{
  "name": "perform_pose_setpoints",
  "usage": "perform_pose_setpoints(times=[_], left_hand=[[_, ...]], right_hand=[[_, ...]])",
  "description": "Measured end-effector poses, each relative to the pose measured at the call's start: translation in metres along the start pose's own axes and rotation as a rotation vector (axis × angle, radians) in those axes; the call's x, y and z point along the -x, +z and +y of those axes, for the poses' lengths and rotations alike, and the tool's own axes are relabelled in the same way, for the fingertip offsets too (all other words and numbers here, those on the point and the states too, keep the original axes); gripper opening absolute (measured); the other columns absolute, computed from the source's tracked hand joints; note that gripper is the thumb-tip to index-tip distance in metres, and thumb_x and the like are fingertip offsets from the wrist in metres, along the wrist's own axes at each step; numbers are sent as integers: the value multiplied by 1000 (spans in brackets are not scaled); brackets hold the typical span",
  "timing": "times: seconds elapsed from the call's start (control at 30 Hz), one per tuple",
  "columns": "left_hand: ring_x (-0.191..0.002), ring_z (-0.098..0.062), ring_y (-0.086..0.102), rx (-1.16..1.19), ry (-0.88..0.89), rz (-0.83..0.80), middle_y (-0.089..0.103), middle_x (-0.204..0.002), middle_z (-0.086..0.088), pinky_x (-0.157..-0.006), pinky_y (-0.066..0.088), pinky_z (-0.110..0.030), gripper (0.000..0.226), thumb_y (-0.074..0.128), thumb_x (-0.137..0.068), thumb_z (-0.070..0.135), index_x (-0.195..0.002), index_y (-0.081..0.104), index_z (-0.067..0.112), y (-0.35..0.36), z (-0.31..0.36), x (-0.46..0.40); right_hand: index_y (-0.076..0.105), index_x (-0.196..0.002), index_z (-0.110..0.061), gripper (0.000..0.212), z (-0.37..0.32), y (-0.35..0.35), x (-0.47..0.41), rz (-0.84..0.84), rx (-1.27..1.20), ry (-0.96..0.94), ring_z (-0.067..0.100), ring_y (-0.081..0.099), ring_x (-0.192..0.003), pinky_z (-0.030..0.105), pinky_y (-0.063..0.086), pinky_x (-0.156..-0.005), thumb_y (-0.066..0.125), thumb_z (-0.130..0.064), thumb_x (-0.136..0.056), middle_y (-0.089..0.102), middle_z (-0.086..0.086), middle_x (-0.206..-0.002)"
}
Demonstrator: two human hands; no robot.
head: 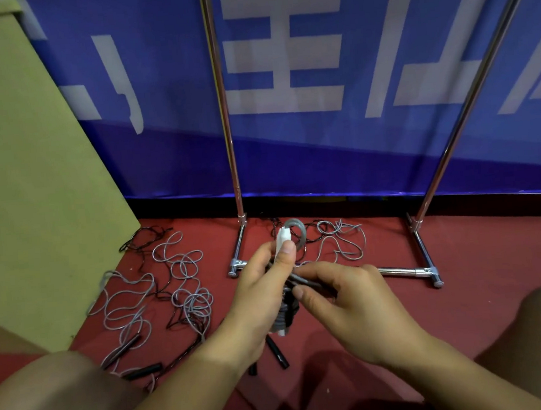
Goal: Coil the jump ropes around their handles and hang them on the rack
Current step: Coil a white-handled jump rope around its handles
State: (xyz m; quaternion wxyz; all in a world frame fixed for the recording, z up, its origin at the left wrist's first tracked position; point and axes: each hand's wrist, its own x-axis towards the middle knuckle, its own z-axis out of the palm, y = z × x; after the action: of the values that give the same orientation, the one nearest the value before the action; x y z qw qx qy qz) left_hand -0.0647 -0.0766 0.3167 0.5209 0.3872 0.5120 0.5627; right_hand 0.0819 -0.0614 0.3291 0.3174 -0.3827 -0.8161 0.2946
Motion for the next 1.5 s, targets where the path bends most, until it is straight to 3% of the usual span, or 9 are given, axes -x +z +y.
perform_pose_setpoints(times=[0.13,0.3,0.4,0.53,0.73,0.97,1.07,1.27,1.5], left_hand=[[-91,-25,57,57,14,29,59,-93,-13,-90,46,-52,64,66,-81,65,-106,63,6,1,4,1],[-86,-26,61,76,-25,-4,63,-88,-13,-83,50,-43,44,63,-89,54,-95,69,11,2,7,-4],[-77,-26,63,121,-83,-34,67,-85,-15,-69,54,-35,44,61,-84,54,-91,71,12,2,11,-4],[-53,-20,54,163,-194,-107,57,-81,-16,-49,44,-26,60,62,-77,63,-101,65,8,0,15,-1],[-53,-18,53,260,-261,-293,53,-77,-11,-56,37,-29,67,75,-66,70,-98,66,11,-5,14,-1],[-52,-17,54,246,-325,-308,59,-65,-3,-56,39,-30,46,65,-82,56,-78,64,10,-2,16,3],[-52,-17,54,222,-331,-323,58,-66,-3,-52,38,-28,46,63,-81,56,-80,63,10,-2,15,3],[-55,-18,53,190,-391,-393,59,-77,-5,-54,38,-29,39,66,-80,55,-87,66,17,-6,17,3],[-55,-19,53,239,-524,-601,56,-79,-9,-48,45,-28,46,61,-87,59,-94,63,13,-10,16,3]], right_hand=[[75,-88,-29,5,-3,-5,-4,72,-56,66,-3,61,-64,11,42,-60,76,-25,-85,70,-20,-74],[59,-69,-18,25,-11,-16,-8,27,-307,240,15,54,-45,30,46,-48,77,-27,-83,61,1,-52],[54,-73,-11,25,-12,-23,-13,-37,-591,405,20,46,-36,26,42,-41,74,-21,-85,51,9,-46],[58,-73,-13,18,-12,-37,-17,-91,-866,563,16,46,-39,25,45,-42,69,-26,-79,49,6,-51],[65,-70,-18,10,-10,-43,-16,-213,-1132,715,9,58,-45,23,54,-43,63,-20,-80,61,5,-62],[66,-78,-10,14,-12,-44,-20,-76,-1118,674,17,66,-54,28,59,-55,68,-23,-75,66,12,-67],[62,-80,-9,18,-10,-41,-19,-11,-999,557,18,65,-57,30,57,-61,70,-24,-74,65,10,-67],[66,-95,-9,16,-3,-35,-17,138,-730,306,22,65,-72,37,56,-75,69,3,-84,69,9,-75],[70,-89,-20,17,0,-35,-15,216,-519,186,20,72,-84,36,59,-79,75,-5,-82,76,4,-86]])
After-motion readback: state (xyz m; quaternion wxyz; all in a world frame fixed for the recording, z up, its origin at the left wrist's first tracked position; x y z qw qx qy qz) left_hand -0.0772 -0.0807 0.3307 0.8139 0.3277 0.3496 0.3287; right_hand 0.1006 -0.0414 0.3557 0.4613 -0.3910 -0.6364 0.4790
